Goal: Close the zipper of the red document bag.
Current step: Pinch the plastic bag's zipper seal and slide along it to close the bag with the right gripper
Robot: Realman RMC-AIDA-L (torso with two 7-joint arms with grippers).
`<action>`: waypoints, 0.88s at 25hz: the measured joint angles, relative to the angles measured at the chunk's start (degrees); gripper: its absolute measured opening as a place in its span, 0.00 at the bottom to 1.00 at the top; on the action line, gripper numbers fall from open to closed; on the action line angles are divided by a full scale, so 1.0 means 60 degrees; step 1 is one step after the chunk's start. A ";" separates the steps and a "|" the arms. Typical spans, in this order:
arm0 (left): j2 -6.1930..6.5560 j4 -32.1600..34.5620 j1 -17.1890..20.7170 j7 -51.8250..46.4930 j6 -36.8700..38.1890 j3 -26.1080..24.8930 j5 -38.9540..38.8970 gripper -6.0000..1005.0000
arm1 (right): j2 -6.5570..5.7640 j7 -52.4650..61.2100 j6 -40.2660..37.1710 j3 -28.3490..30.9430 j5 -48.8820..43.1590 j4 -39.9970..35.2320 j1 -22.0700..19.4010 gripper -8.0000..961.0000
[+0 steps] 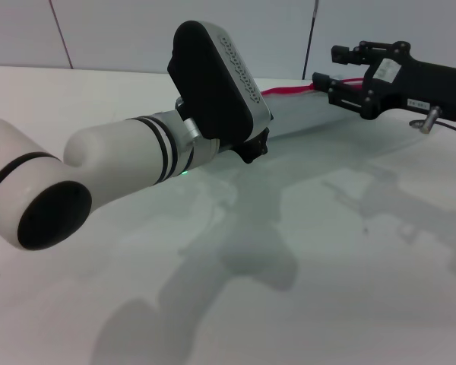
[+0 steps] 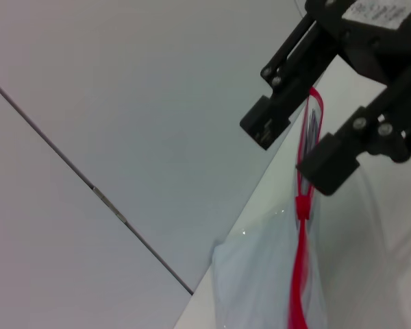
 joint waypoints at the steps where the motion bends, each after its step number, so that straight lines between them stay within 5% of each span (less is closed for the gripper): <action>1: 0.0000 0.0000 -0.0002 0.0000 0.0000 0.0000 0.0000 0.06 | 0.0000 0.0001 -0.0008 -0.0064 0.0008 0.0002 0.0012 0.54; 22: 0.0012 -0.0013 -0.0039 0.0000 0.0011 0.0107 0.0000 0.06 | -0.0045 -0.0197 -0.0770 -0.1299 0.0075 -0.0030 0.0133 0.54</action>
